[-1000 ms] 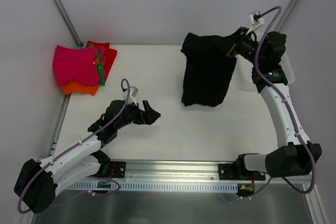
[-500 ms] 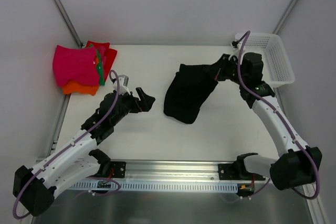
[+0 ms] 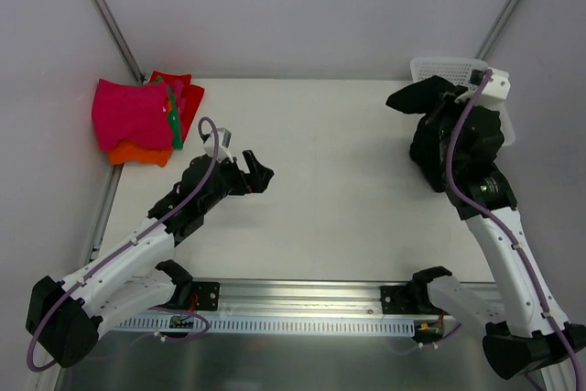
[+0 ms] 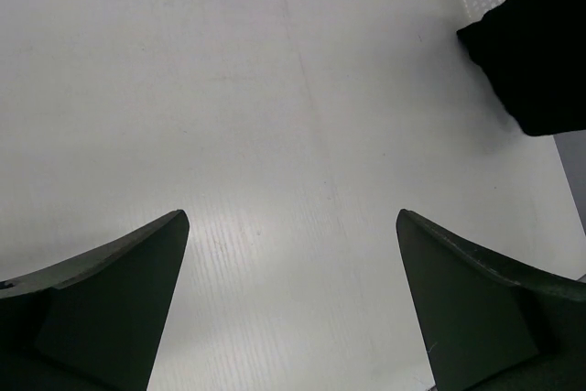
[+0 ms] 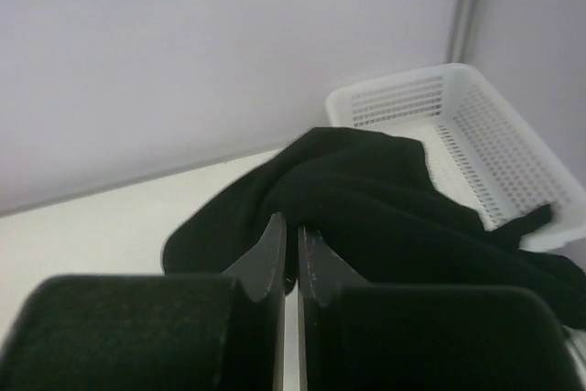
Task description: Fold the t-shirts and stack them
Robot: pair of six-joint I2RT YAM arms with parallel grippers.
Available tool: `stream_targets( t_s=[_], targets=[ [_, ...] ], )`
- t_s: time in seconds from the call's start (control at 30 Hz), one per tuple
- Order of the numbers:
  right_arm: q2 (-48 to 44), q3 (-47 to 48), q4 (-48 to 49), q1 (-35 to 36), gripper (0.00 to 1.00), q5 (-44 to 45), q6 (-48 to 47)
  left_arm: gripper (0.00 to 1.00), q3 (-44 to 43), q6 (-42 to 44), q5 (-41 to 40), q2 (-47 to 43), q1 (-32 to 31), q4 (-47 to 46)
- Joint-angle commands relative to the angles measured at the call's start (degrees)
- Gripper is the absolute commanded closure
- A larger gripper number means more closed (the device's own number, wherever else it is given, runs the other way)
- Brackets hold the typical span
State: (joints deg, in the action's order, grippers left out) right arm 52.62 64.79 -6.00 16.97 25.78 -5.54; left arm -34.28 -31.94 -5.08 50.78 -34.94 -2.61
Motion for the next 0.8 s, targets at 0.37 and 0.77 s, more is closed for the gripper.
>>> stream_targets(
  t_s=[0.37,0.77],
  targets=[
    [35.2,8.1,1.3,17.9,0.99,-49.6,17.8,0.01,0.9,-0.1,-5.6,-7.5,-0.6,2.3],
    [24.5,4.6,-6.6,24.3,0.01,-41.0,11.8,0.01,-2.3,1.1,-9.4,-7.4,-0.5,6.5]
  ],
)
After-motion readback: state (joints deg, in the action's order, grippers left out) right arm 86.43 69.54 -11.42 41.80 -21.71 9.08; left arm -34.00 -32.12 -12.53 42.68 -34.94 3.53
